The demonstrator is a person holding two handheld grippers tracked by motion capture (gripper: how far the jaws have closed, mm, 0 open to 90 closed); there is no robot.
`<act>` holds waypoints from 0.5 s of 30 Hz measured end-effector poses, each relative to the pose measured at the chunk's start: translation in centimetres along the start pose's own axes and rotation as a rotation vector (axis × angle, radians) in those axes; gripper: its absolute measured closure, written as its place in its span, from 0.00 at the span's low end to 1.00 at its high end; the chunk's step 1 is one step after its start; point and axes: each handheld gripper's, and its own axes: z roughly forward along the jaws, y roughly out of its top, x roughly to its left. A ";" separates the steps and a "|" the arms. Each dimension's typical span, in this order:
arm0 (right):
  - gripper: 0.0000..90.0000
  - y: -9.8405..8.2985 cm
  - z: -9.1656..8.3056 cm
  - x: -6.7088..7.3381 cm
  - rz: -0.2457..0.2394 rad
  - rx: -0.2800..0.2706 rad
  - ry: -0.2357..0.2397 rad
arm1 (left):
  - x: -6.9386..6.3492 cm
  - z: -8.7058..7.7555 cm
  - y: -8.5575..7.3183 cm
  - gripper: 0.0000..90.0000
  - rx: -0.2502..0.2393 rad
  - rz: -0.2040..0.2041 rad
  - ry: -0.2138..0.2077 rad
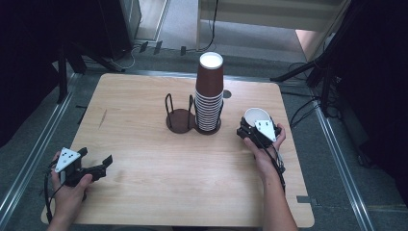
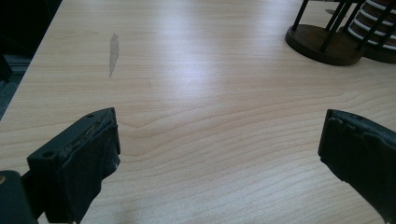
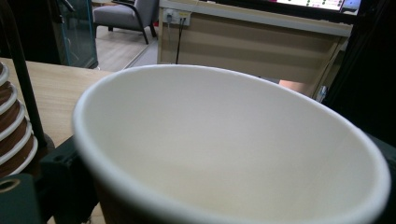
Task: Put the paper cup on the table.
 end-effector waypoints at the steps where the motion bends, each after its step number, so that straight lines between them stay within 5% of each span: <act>1: 0.03 0.1 0.0 0.0 0.018 0.011 0.007 | 0.0 0.0 0.0 0.00 0.001 0.002 -0.001; 8: 0.00 0.5 -0.5 -0.5 0.086 0.015 0.044 | 0.0 0.0 0.0 0.00 -0.002 0.002 -0.003; 15: 0.00 0.5 -1.3 -0.8 0.089 0.004 0.058 | 0.0 0.0 0.0 0.00 -0.001 0.003 -0.004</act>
